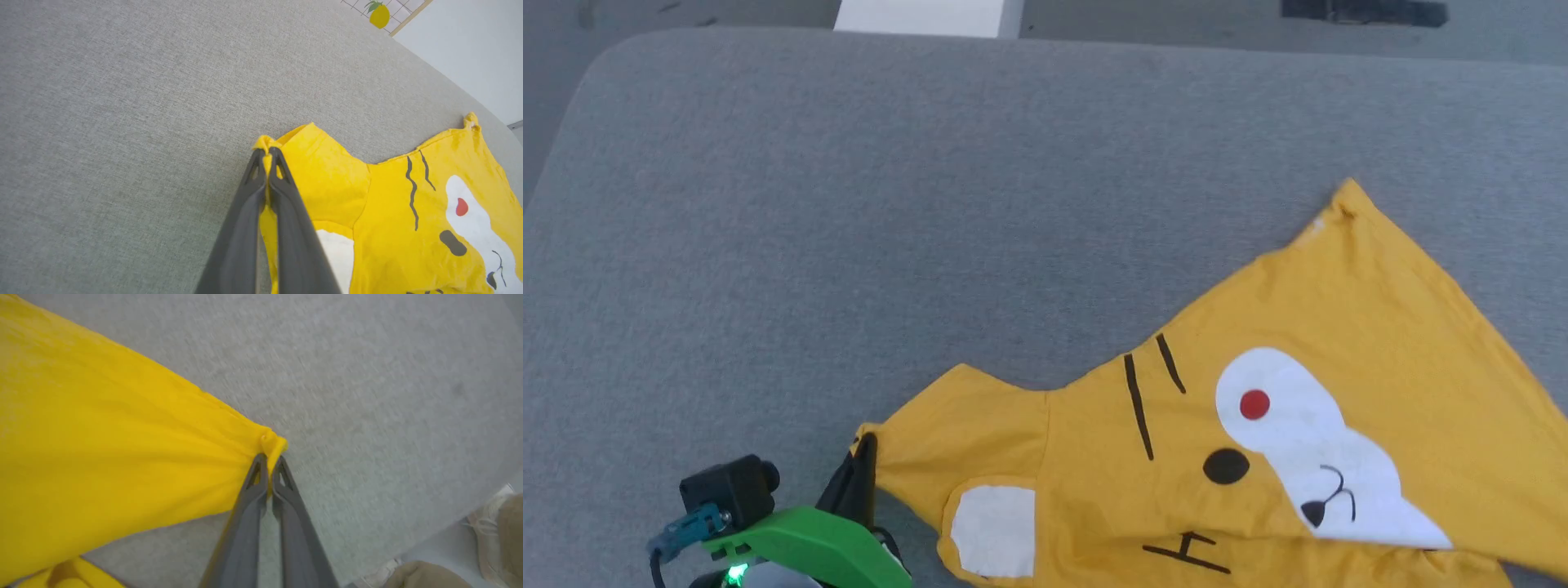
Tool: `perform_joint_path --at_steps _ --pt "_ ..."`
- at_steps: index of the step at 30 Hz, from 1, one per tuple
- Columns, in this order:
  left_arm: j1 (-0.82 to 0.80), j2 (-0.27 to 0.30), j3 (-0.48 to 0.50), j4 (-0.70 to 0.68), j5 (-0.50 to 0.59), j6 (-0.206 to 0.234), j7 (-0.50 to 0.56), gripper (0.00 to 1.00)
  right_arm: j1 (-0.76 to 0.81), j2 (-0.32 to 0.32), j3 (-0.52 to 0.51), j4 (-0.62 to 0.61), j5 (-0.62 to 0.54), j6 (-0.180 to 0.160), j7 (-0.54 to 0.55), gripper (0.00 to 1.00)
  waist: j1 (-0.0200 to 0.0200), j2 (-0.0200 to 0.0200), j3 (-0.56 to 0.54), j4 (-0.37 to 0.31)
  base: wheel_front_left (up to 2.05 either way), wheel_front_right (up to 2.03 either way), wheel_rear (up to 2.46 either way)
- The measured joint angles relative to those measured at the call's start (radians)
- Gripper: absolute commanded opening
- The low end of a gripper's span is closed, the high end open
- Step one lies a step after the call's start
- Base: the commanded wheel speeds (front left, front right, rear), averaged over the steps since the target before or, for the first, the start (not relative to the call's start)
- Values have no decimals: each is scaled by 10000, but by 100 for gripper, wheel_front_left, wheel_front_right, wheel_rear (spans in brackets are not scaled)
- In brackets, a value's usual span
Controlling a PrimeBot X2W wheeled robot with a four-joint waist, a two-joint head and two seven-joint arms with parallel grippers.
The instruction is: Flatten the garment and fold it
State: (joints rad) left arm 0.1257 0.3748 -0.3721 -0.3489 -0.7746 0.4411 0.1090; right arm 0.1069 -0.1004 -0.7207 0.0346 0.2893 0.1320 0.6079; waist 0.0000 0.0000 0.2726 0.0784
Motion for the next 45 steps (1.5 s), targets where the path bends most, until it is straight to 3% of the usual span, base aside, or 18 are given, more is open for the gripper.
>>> perform_joint_path --at_steps 2,7,8,11,14,18,21,33,45 --pt "131 -19 31 12 -21 2 -65 0 734 347 -163 -138 247 2 36 0 0 0 -166 -226 0 0 0" --pt "485 -38 155 8 -104 15 -226 0 1299 504 44 96 479 0 -474 0 0 0 -438 -738 0 0 0" --pt "498 -38 174 0 -104 15 -226 0 1253 499 178 111 483 0 -662 100 0 0 -493 -829 0 0 0" --pt "496 -35 194 -29 -104 15 -224 0 1030 506 564 -138 523 0 -986 100 0 0 -670 -1001 0 0 0" --pt "492 -35 130 -90 -102 40 -221 0 739 213 1200 -1208 510 4 -963 100 0 0 -829 -1057 0 0 0" --pt "474 -44 42 -198 -86 67 -213 0 -169 -867 1697 -2824 809 0 -351 100 0 0 -809 -983 0 0 0" --pt "369 -67 -27 -230 -46 88 -211 0 -1201 -1632 2228 -3256 901 0 190 100 0 0 -651 -880 0 0 0" --pt "-886 -495 -579 -173 263 -77 -182 0 -4777 -3187 5003 -671 947 0 1576 100 0 0 820 -52 0 0 0" --pt "-1403 -767 -786 136 359 -236 -226 0 -5214 -3925 6077 614 920 0 2209 100 -1 0 1970 953 0 0 0"
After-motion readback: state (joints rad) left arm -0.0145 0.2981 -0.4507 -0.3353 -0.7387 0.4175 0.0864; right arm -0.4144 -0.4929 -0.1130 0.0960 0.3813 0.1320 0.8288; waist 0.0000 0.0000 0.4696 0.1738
